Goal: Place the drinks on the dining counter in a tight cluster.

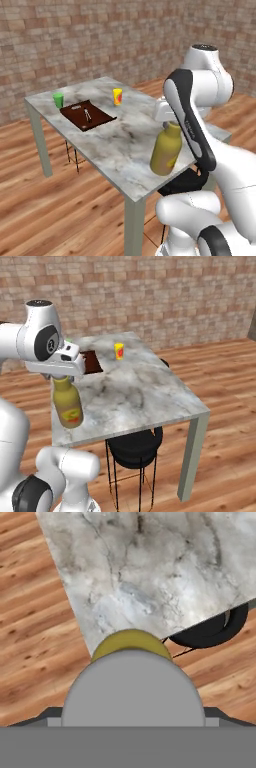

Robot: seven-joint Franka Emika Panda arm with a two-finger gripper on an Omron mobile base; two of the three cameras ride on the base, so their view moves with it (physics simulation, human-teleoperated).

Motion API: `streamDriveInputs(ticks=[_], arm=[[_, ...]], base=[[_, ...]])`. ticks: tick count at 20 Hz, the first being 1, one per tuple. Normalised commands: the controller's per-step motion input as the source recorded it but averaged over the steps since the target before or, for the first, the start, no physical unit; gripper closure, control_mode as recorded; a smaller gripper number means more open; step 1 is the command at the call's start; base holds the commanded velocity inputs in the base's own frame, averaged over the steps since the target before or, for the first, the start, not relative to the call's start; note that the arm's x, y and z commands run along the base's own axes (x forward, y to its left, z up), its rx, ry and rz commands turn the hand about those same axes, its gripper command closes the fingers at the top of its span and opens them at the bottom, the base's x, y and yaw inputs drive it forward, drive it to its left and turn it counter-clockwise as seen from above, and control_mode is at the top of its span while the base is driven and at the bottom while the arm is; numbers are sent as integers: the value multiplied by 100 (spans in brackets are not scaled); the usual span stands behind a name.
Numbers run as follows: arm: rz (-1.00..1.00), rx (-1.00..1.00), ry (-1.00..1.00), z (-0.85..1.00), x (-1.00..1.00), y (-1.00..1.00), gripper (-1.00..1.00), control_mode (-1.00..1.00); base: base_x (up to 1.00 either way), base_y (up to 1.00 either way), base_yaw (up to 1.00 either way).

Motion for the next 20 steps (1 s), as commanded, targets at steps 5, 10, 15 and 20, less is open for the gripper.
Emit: streamDriveInputs(ticks=[5,10,15,20], arm=[[-2,0,6,0,77,33,100,-100],[-2,0,1,0,72,20,100,-100],[-1,-5,-1,-25,42,0,100,-100],[-8,-9,0,-25,46,0,100,-100]], base=[[0,0,0],[0,0,0],[0,0,0],[0,0,0]])
